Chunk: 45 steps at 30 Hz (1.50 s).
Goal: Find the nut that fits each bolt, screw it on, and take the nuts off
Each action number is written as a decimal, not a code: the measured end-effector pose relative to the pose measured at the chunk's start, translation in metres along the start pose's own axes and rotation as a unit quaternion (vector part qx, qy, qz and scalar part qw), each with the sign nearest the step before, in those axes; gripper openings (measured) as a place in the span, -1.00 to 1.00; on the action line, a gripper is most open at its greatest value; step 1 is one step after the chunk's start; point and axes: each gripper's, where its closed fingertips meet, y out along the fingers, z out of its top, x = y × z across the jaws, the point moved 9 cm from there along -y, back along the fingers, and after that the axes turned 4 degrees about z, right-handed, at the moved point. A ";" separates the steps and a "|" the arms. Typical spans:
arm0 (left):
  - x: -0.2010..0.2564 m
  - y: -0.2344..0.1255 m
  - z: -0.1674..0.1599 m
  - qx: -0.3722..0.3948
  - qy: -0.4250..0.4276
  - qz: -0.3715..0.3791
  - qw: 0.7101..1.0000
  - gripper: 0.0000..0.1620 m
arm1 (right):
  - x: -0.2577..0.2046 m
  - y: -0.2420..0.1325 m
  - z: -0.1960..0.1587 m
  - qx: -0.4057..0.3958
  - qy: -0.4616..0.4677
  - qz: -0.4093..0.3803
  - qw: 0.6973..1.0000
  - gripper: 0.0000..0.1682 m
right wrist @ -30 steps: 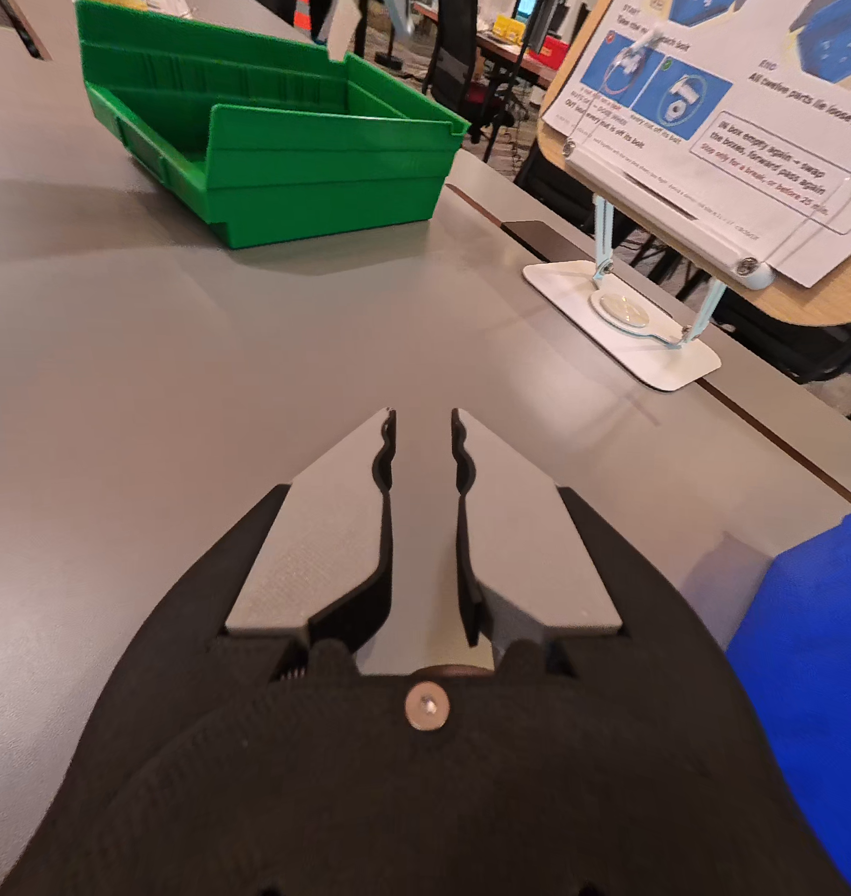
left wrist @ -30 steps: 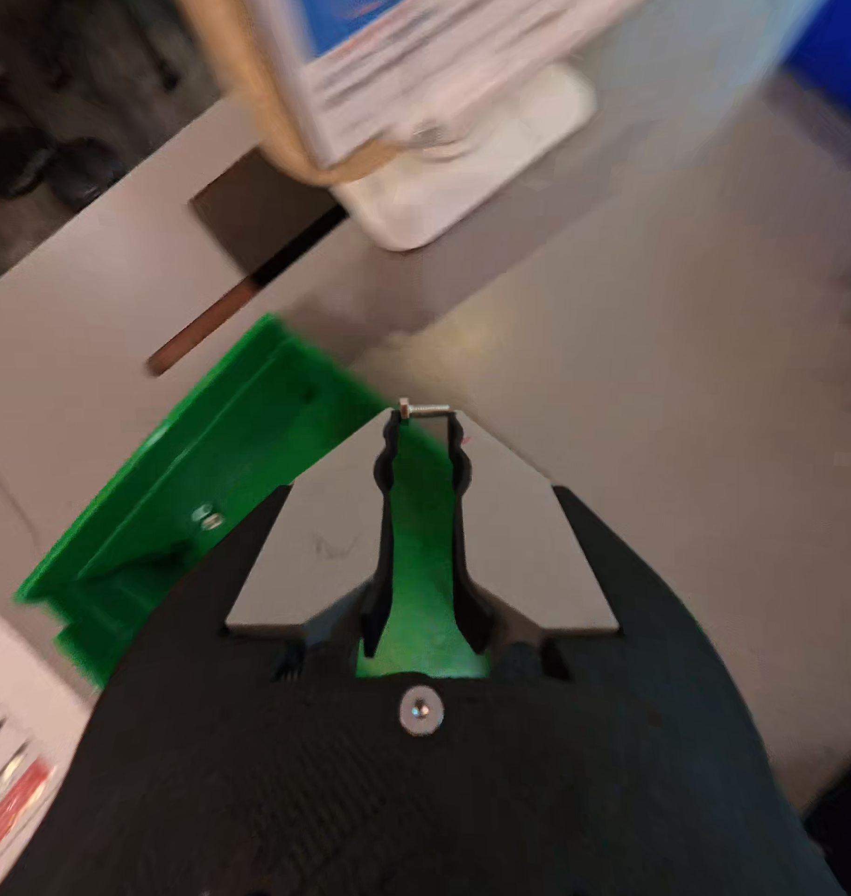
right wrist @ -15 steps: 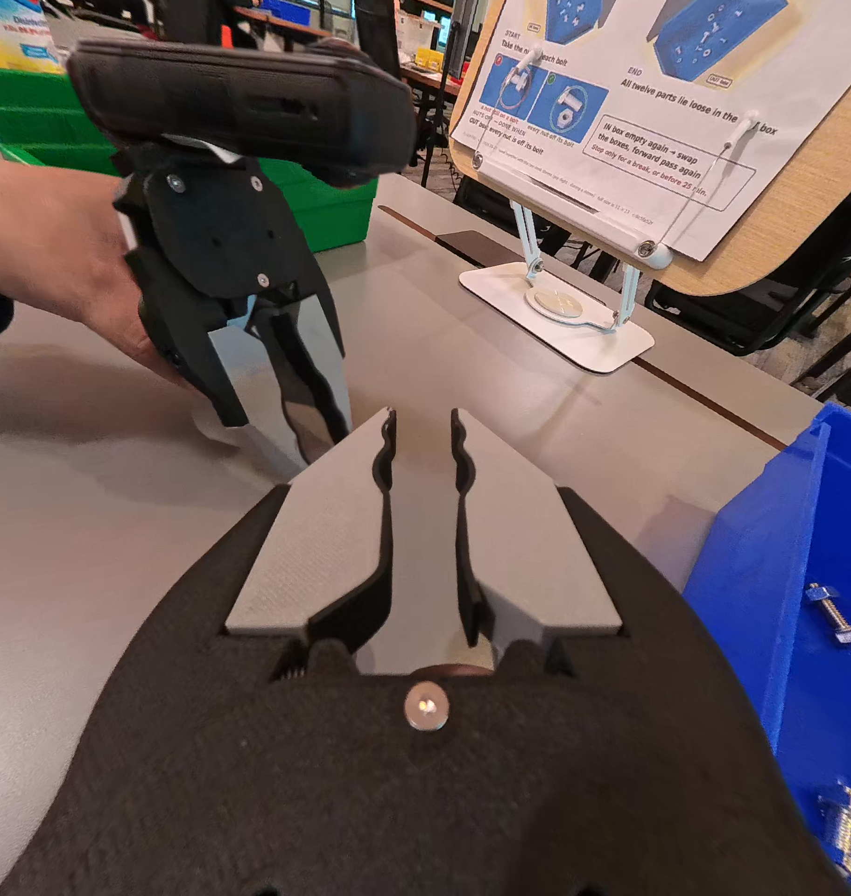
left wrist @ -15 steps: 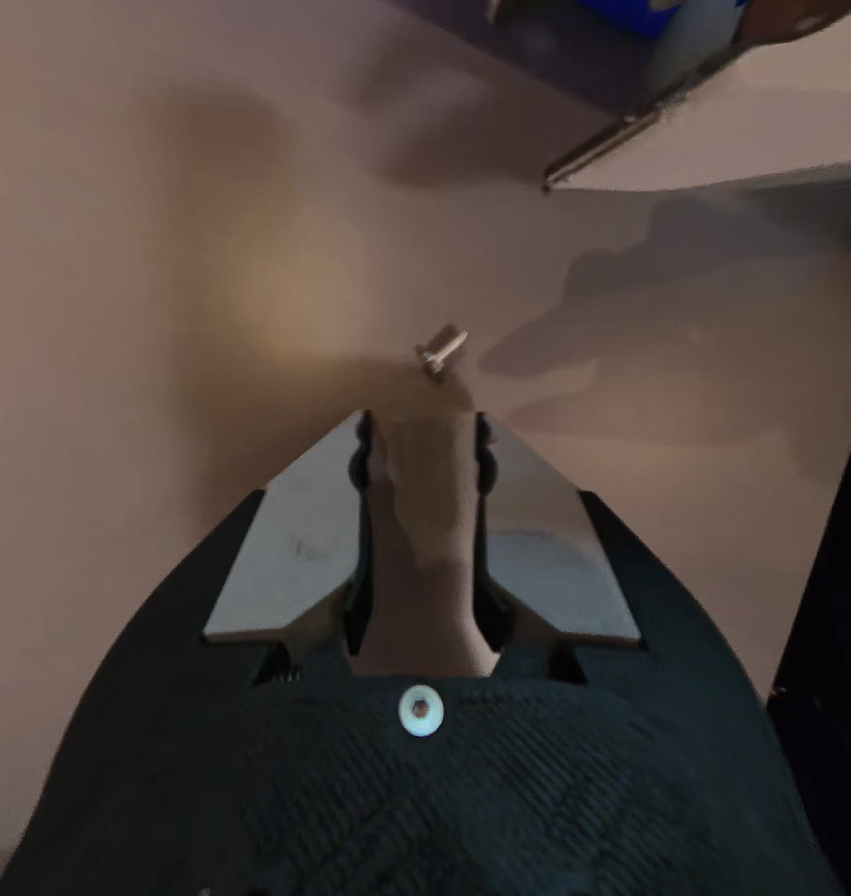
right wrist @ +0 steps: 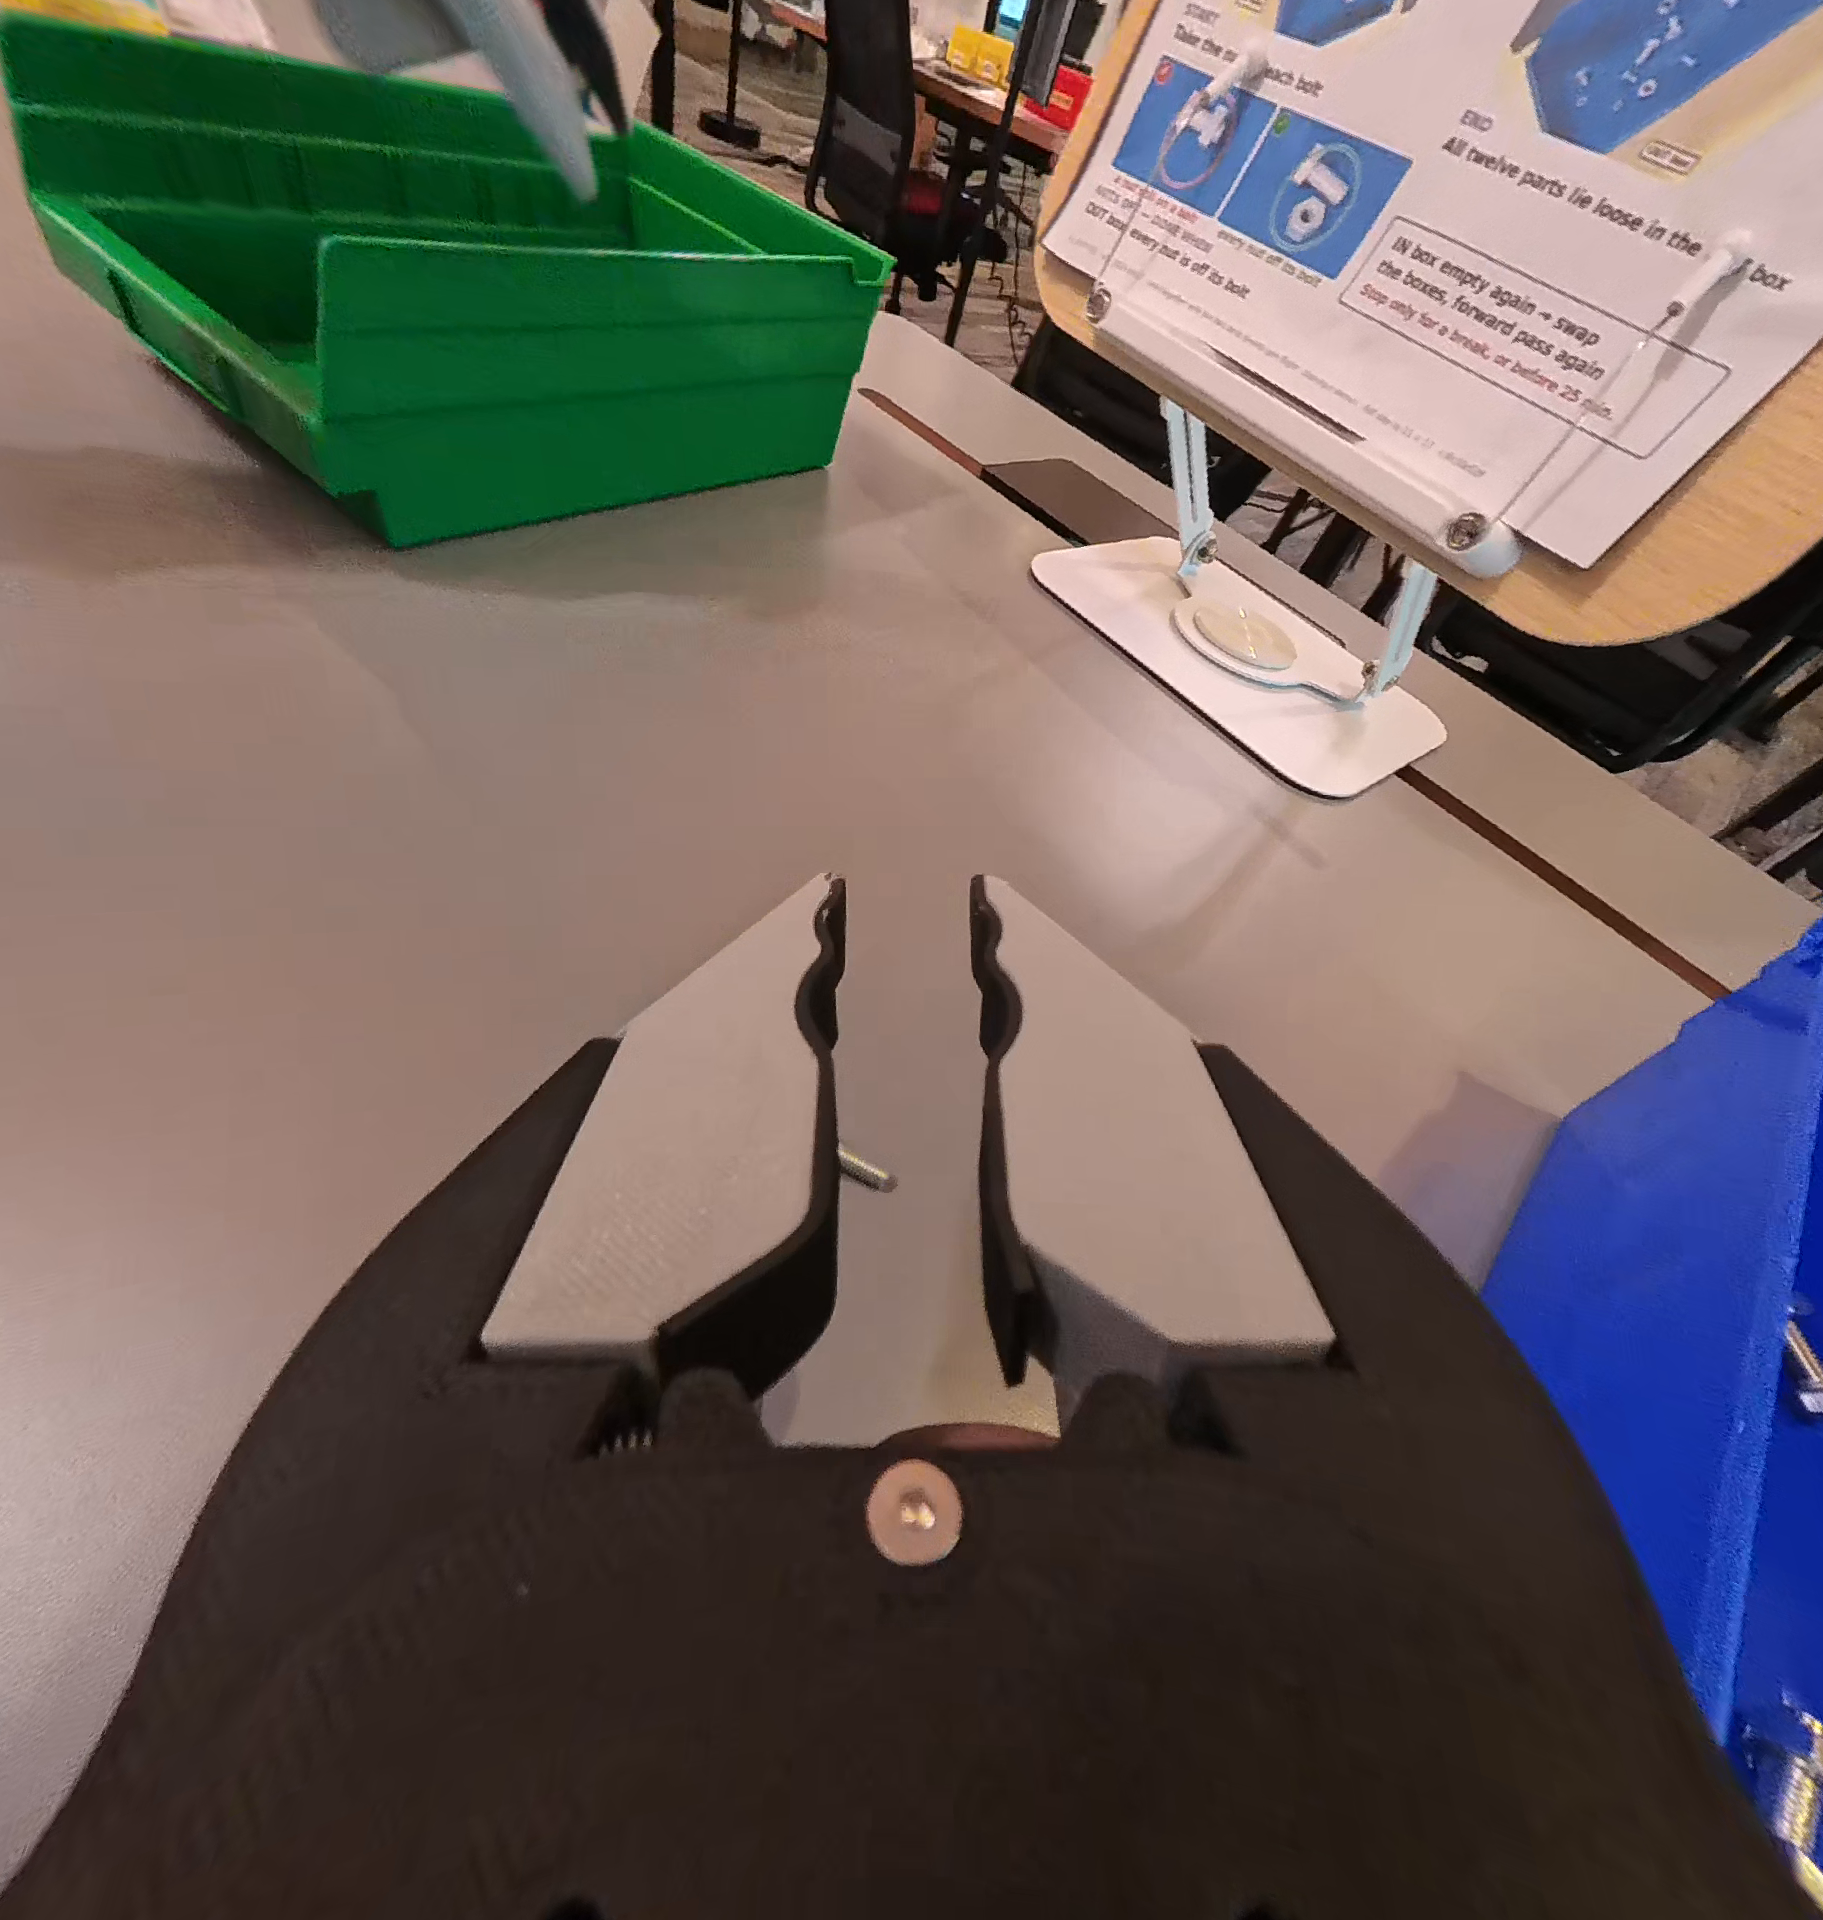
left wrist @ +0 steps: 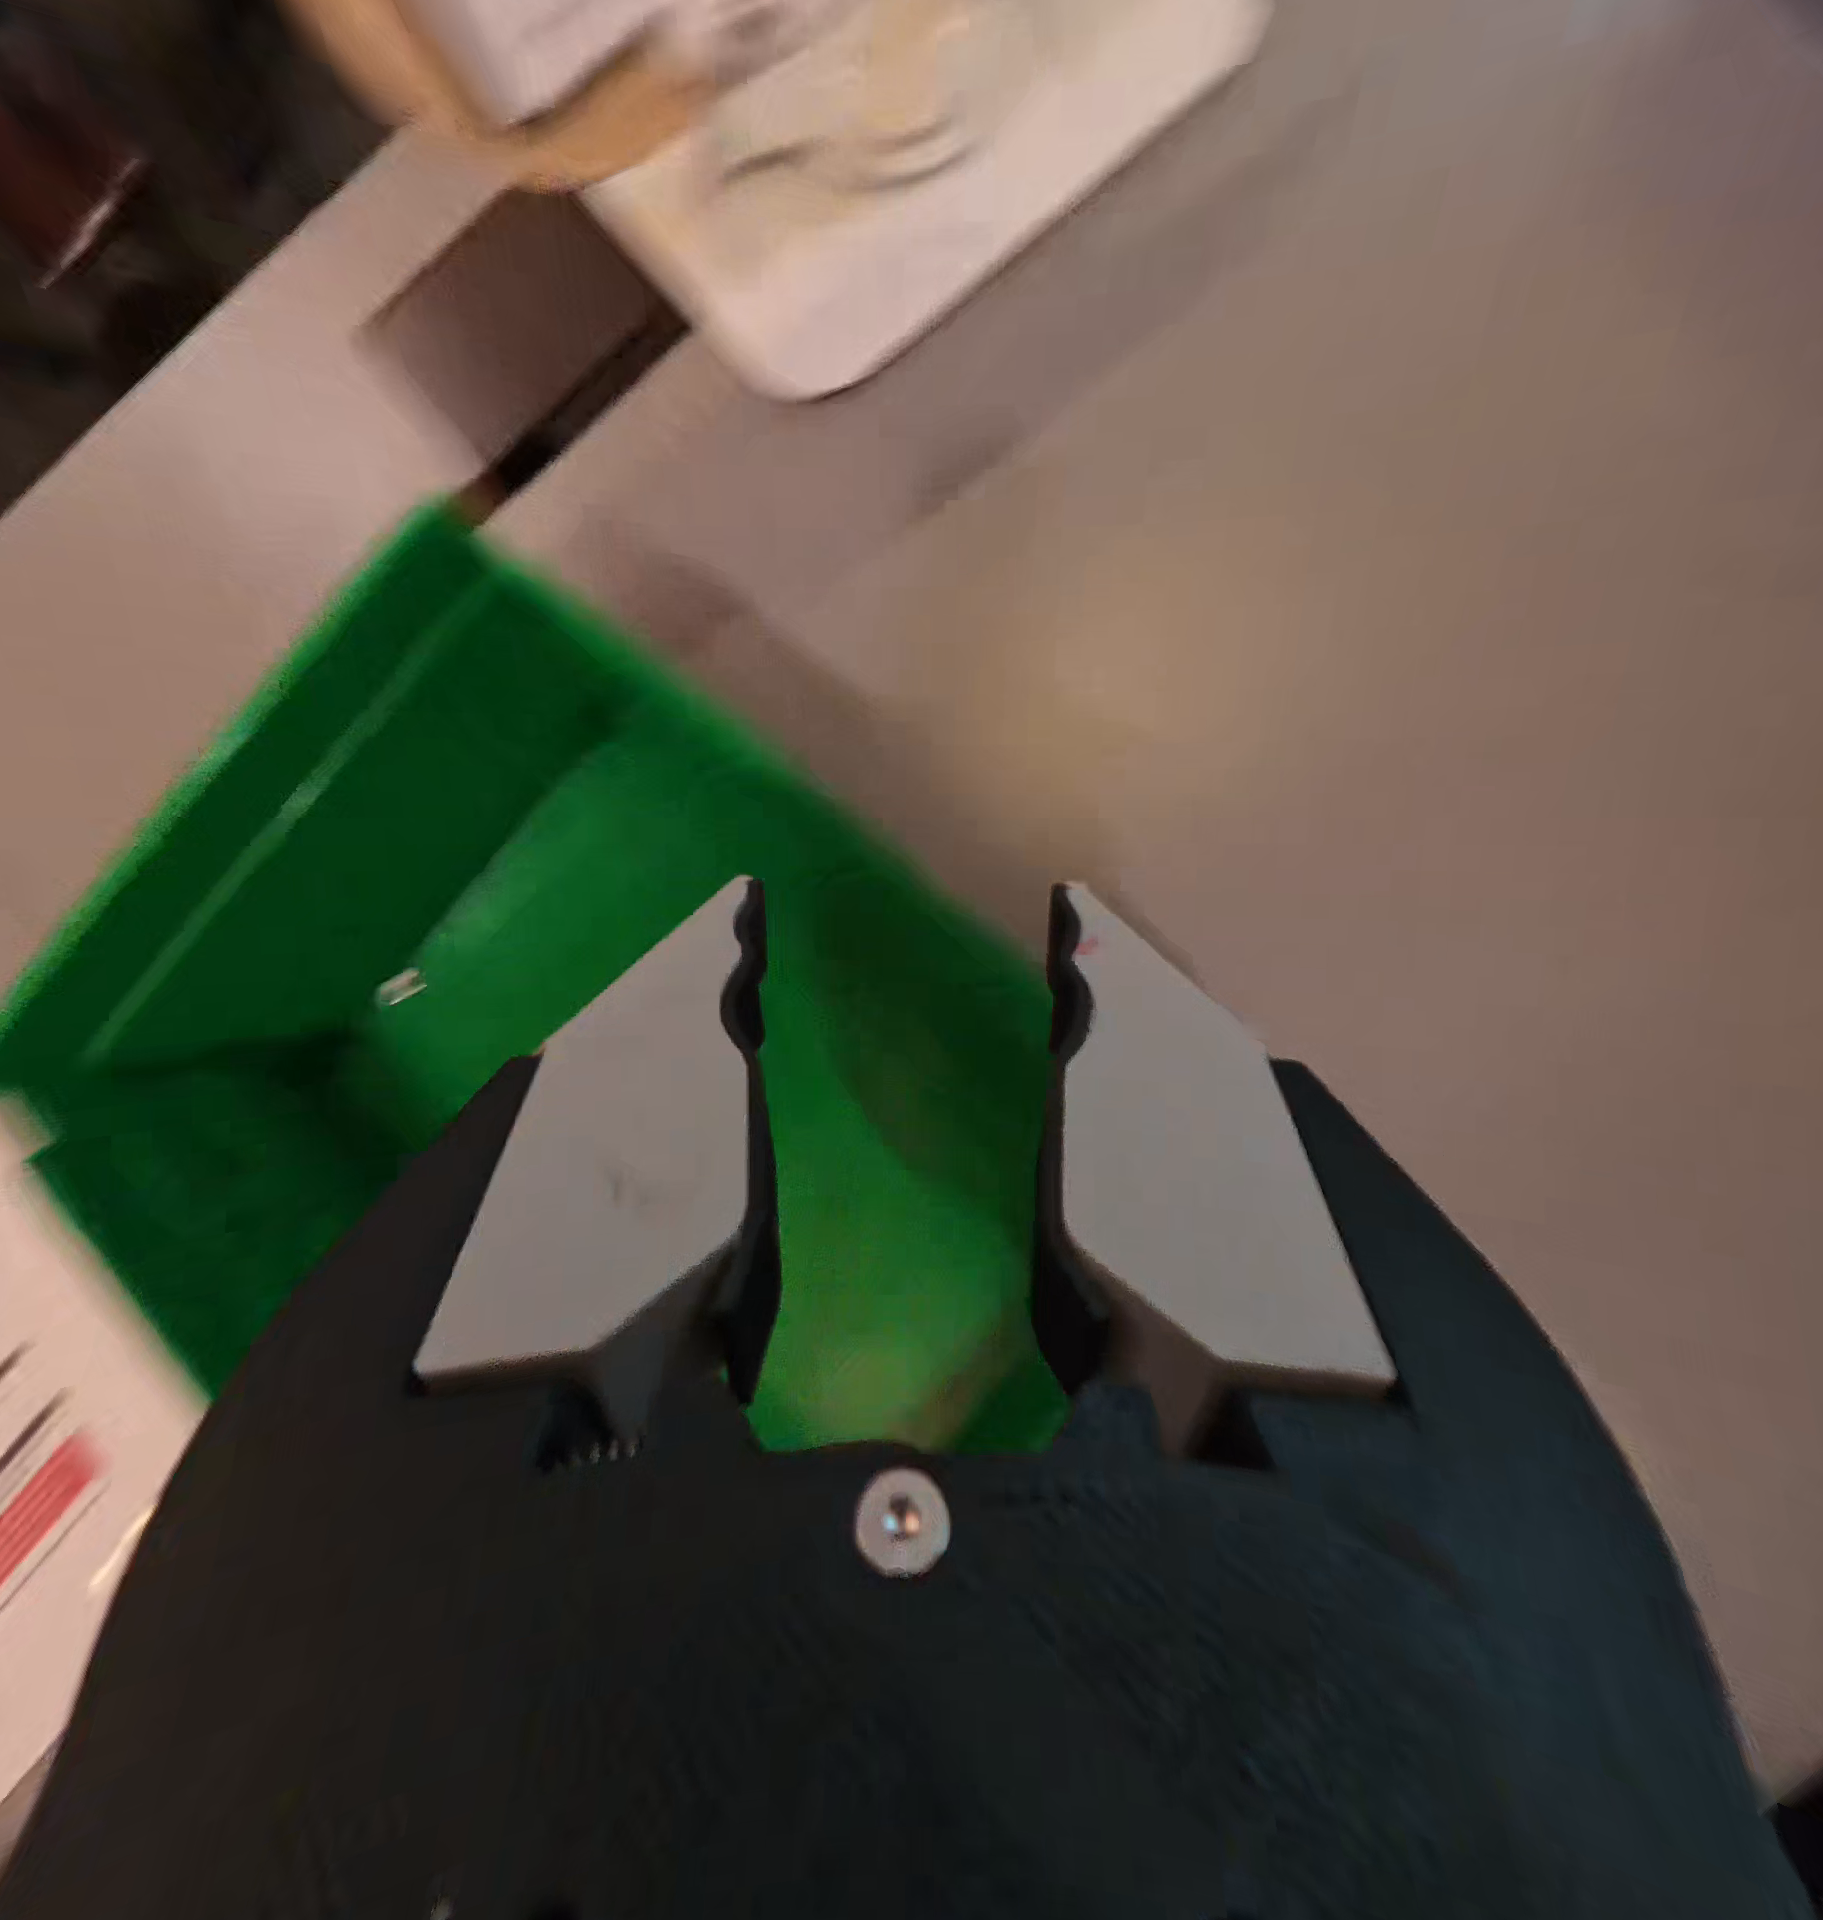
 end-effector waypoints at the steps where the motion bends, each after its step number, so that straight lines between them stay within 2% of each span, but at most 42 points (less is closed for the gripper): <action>1: -0.032 0.004 -0.004 -0.019 -0.018 0.029 0.999 -0.35 | -0.001 0.001 0.000 -0.001 -0.004 0.001 1.000 -0.76; 3: -0.086 0.022 -0.014 -0.057 -0.060 0.064 0.994 -0.37 | -0.003 0.002 0.000 -0.006 -0.010 0.002 1.000 -0.76; 5: -0.123 0.049 -0.026 -0.094 -0.110 0.050 0.988 -0.45 | -0.003 0.003 -0.001 -0.011 -0.013 0.003 1.000 -0.75; 8: -0.150 0.086 -0.041 -0.134 -0.162 -0.003 0.978 -0.42 | -0.002 0.002 -0.001 -0.009 -0.009 0.002 1.000 -0.75; 11: -0.165 0.105 -0.048 -0.155 -0.187 -0.020 0.970 -0.45 | 0.000 0.002 -0.002 -0.005 0.003 0.008 1.000 -0.75; 21: -0.167 0.127 -0.052 -0.201 -0.193 -0.009 0.960 -0.31 | -0.005 0.002 -0.001 0.000 -0.005 0.017 1.000 -0.75; 23: -0.166 0.130 -0.054 -0.206 -0.198 -0.011 0.958 -0.21 | -0.006 0.002 0.000 0.000 -0.004 0.019 1.000 -0.75; 25: -0.166 0.134 -0.057 -0.220 -0.206 -0.013 0.954 -0.19 | -0.006 0.002 0.000 0.002 -0.004 0.019 1.000 -0.75; 31: -0.164 0.135 -0.057 -0.221 -0.217 -0.019 0.951 -0.27 | -0.005 0.002 0.000 0.003 0.000 0.019 1.000 -0.75; 34: -0.145 0.128 -0.054 -0.226 -0.226 -0.085 0.944 -0.35 | -0.005 0.001 0.000 0.004 -0.002 0.019 1.000 -0.76; 35: -0.138 0.125 -0.053 -0.232 -0.222 -0.096 0.942 -0.29 | -0.005 0.001 0.000 0.003 -0.001 0.020 1.000 -0.75; 41: -0.127 0.106 -0.047 -0.210 -0.165 -0.061 0.962 -0.37 | -0.007 0.002 0.001 0.004 -0.006 0.021 1.000 -0.76; 45: -0.134 0.102 -0.051 -0.223 -0.118 -0.002 0.967 -0.42 | -0.007 0.002 0.000 0.003 -0.006 0.019 1.000 -0.76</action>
